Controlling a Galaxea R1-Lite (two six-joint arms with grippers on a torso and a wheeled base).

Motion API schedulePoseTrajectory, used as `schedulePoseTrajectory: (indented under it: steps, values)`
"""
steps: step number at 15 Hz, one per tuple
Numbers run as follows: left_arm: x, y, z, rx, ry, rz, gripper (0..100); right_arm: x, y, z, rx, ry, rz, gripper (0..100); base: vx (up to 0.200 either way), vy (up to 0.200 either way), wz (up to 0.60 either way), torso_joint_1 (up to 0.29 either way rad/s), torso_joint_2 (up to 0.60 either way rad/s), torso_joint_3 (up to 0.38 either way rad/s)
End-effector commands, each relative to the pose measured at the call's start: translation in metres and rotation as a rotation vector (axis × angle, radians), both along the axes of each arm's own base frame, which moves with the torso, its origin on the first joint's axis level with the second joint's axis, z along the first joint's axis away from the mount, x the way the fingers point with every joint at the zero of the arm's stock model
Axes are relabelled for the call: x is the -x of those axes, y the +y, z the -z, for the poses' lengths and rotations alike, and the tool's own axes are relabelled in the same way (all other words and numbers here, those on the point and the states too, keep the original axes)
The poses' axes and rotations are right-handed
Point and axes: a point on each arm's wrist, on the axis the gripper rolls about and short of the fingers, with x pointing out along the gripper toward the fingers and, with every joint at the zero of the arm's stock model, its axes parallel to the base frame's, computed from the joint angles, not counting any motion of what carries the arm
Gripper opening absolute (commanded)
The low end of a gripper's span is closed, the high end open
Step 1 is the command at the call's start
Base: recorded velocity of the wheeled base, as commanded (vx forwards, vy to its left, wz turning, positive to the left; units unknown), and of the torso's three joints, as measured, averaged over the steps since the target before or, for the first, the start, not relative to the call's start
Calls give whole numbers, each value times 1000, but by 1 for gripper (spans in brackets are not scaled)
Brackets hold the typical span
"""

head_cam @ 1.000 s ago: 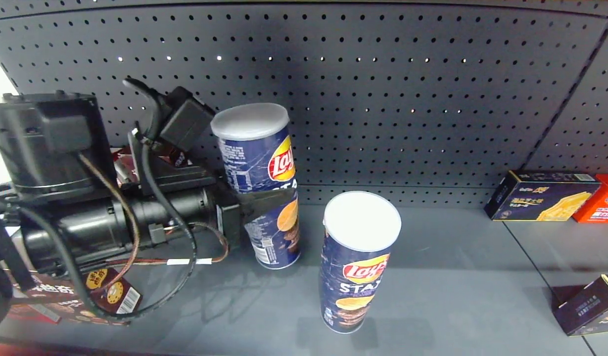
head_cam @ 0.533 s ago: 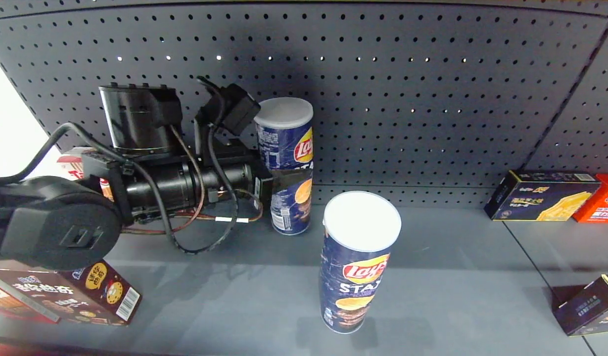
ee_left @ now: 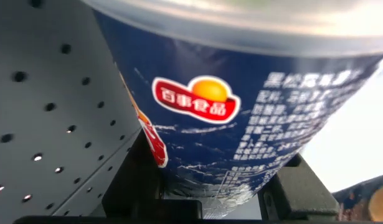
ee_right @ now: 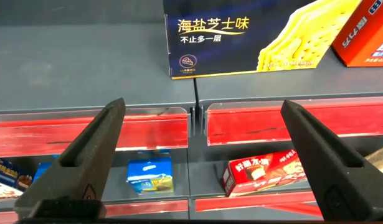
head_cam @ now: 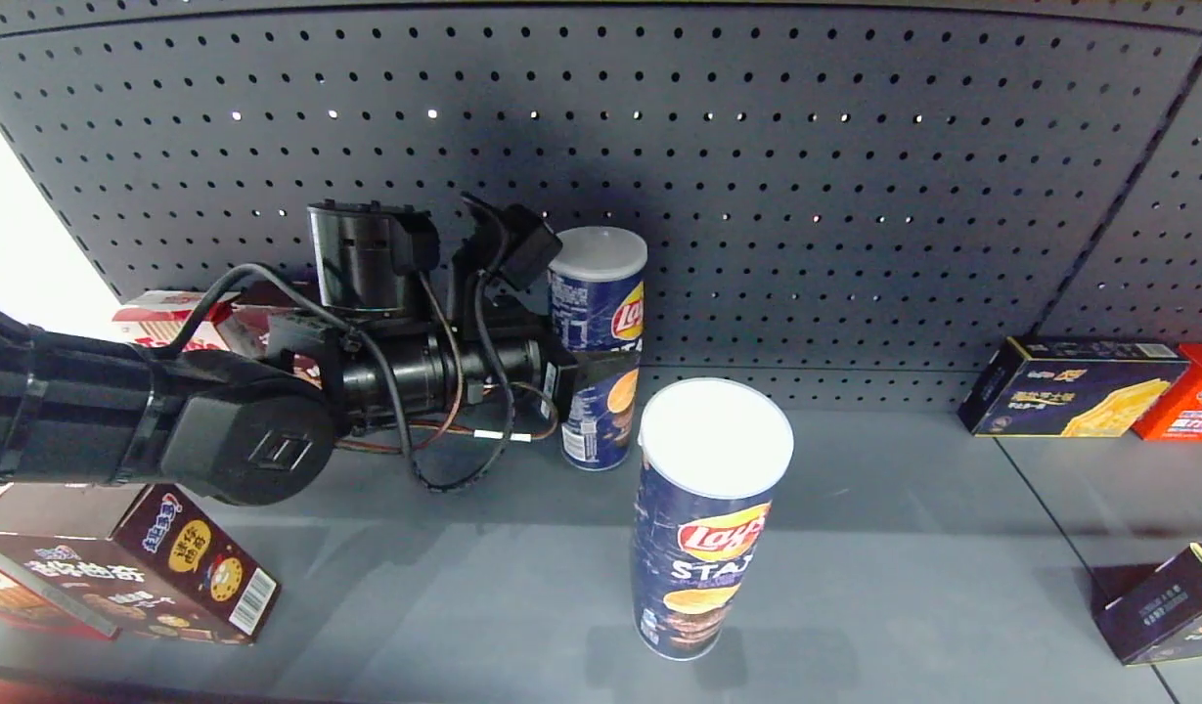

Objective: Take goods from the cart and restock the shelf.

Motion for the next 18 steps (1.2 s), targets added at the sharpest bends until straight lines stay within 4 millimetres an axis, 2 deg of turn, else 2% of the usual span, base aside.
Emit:
schedulePoseTrajectory:
  steps: [1,10,18]
  values:
    - [-5,-4,6,-5,11,3,0,0,0,0,0,3,-1,100,0,0,0,0,0,0]
    - [-1,-20,8,19,10,41,0,0,0,0,0,3,-1,100,0,0,0,0,0,0]
    - [3,-24,12,19,28,53,0,0,0,0,0,3,-1,100,0,0,0,0,0,0]
